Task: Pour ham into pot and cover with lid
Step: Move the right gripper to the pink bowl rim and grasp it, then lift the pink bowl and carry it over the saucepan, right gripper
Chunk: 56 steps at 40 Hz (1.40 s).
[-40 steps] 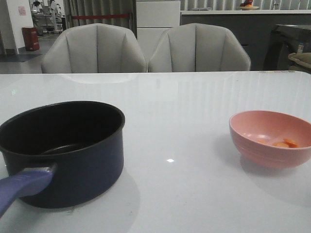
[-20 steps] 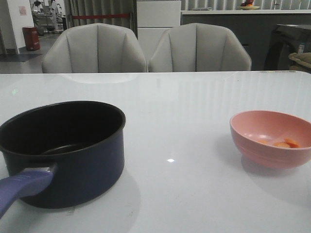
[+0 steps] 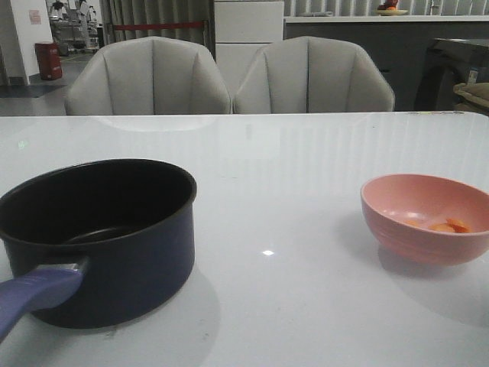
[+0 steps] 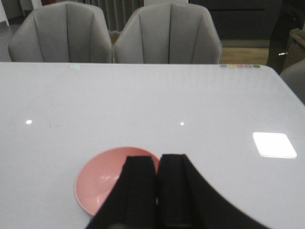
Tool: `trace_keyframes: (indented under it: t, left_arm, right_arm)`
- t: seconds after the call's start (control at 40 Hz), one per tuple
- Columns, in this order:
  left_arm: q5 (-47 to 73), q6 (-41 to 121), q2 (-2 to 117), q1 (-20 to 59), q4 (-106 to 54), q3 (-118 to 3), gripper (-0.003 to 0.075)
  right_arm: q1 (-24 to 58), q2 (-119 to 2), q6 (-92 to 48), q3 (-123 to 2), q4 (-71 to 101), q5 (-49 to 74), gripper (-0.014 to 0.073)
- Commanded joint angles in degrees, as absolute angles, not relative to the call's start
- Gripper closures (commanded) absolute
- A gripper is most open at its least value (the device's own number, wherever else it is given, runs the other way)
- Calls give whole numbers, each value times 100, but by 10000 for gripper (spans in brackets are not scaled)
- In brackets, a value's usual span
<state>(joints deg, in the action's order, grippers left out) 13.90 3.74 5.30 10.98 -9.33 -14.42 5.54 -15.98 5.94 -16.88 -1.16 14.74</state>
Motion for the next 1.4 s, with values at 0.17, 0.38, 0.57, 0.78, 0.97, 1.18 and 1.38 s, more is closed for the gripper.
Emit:
trace_keyframes:
  t: [0.17, 0.38, 0.57, 0.78, 0.97, 1.18, 1.38]
  left_arm:
    - [890, 380, 587, 1139, -974, -1596, 127]
    - [890, 380, 587, 1139, -974, -1596, 127]
    - [890, 380, 587, 1139, -974, -1596, 127]
    - [912, 380, 587, 1139, -974, -1596, 127]
    - [912, 380, 587, 1139, -974, -1596, 127]
    - [912, 380, 587, 1139, -974, -1596, 127]
    - [912, 380, 587, 1139, -974, -1596, 127]
  right_arm:
    - [516, -2767, 607, -2124, -94, 1148, 425]
    - [516, -4444, 737, -3211, 225, 2701, 236]
    - [486, -6019, 841, -4007, 230, 2932, 167]
    - [-39, -7472, 945, -4732, 362, 2954, 167]
    - [-117, -8533, 528, -5418, 700, 3399, 167]
    - [-123, -9105, 0, -5785, 1195, 3350, 167]
    - [-123, -9788, -73, -6053, 1195, 3466, 214]
